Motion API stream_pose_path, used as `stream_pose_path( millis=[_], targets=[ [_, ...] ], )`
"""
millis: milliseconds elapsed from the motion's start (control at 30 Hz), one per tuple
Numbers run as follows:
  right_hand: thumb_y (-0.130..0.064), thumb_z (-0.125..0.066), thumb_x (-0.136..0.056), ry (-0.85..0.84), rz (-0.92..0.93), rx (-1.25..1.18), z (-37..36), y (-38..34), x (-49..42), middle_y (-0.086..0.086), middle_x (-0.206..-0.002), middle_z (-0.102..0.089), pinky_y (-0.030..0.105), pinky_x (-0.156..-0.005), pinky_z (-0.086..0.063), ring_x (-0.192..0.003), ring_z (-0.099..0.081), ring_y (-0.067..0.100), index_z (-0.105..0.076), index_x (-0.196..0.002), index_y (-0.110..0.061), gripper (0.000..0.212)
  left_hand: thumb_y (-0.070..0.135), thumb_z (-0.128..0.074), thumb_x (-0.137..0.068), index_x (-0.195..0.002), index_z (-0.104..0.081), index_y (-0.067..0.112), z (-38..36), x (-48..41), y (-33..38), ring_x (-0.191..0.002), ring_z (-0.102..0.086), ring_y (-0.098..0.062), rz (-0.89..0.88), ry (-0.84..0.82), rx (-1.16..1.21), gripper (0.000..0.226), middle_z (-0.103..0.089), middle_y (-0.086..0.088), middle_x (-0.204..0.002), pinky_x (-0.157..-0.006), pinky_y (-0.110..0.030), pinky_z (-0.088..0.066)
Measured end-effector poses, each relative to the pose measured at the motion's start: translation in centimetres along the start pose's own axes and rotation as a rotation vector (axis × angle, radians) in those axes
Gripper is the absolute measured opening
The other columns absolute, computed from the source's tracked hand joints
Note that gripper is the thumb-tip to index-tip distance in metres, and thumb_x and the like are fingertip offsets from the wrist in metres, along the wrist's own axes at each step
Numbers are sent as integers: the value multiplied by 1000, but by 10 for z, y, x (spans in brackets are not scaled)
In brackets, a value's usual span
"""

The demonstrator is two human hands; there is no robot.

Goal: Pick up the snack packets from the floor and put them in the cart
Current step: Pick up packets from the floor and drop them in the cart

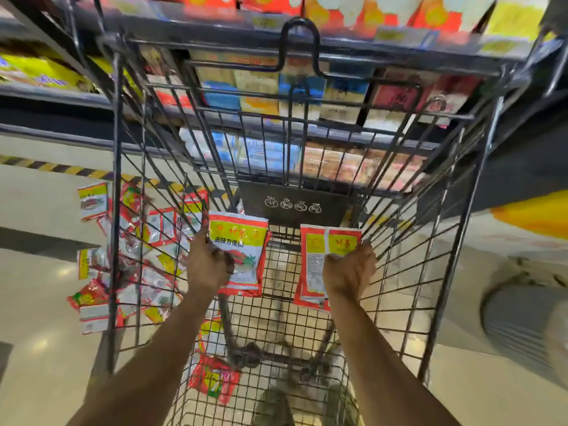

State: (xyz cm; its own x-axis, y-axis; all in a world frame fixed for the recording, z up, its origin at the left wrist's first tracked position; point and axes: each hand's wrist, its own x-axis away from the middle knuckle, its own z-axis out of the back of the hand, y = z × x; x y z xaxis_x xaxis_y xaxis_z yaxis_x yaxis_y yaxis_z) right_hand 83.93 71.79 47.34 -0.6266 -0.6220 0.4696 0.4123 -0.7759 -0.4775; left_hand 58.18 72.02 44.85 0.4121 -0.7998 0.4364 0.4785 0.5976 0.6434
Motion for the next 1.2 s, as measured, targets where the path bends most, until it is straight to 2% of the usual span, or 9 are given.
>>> stream_pose_path(
  millis=[33,133,167,267,400,567,800,1033,1200],
  targets=[
    [-15,-80,-83,-7,94,13,5,-5,6,17,-141,-50,43,-107,-48,-132,-47,34,-42,-144,-8,72,3,-65,-92,-97,-62,29,3,9,7,-60,-56,-4,-2,-7,63,27,-59,12,-63,-52,-11,-37],
    [-18,-79,-86,-82,381,37,31,-32,26,16,-154,-43,47,-119,-38,-146,-36,35,-39,-152,-10,77,-12,-61,-88,-130,-55,13,35,54,35,-87,-50,6,-159,92,-69,49,-51,9,-101,-76,-8,-36],
    [-20,-77,-88,-124,481,61,43,-43,35,16,-156,-41,45,-120,-36,-148,-35,35,-39,-153,-12,76,-7,-63,-90,-137,-53,13,49,70,41,-100,-51,4,-213,105,-94,52,-54,3,-112,-87,-14,-38],
    [-27,-73,-93,-216,771,149,85,-78,68,16,-158,-41,36,-120,-26,-150,-33,34,-43,-153,-12,69,22,-61,-99,-147,-48,14,97,117,58,-133,-51,-32,-309,93,-139,51,-53,-10,-144,-109,-44,-44],
    [-31,-73,-95,-331,976,181,135,-122,123,16,-161,-39,47,-123,-28,-151,-30,35,-44,-155,-11,69,37,-50,-98,-143,-54,12,172,191,79,-127,-54,-32,-395,159,-138,51,-58,-12,-138,-104,-42,-44],
    [-28,-74,-94,-330,1144,130,179,-150,208,24,-148,-50,48,-115,-36,-138,-43,40,-49,-149,-6,65,21,-59,-93,-140,-48,21,263,280,67,-123,-53,-30,-398,348,-179,48,-57,-10,-137,-99,-34,-39],
    [-32,-73,-92,-351,1298,77,201,-143,323,18,-149,-49,48,-118,-35,-141,-41,35,-50,-147,-10,64,51,-52,-96,-141,-54,12,358,367,-1,-124,-53,-35,-376,461,-304,59,-57,-12,-141,-101,-42,-41],
    [-47,-74,-90,-299,1457,195,166,-102,441,8,-145,-50,50,-110,-42,-134,-47,31,-48,-144,-17,67,60,-56,-93,-156,-39,21,423,408,-99,-138,-45,-39,-347,471,-465,77,-46,-16,-156,-109,-53,-39],
    [-44,-74,-91,-247,1438,186,127,-66,523,10,-145,-50,47,-109,-42,-133,-46,32,-48,-144,-16,66,62,-54,-94,-152,-44,16,477,430,-149,-137,-46,-43,-430,481,-501,75,-46,-21,-155,-107,-57,-41]
  ],
)
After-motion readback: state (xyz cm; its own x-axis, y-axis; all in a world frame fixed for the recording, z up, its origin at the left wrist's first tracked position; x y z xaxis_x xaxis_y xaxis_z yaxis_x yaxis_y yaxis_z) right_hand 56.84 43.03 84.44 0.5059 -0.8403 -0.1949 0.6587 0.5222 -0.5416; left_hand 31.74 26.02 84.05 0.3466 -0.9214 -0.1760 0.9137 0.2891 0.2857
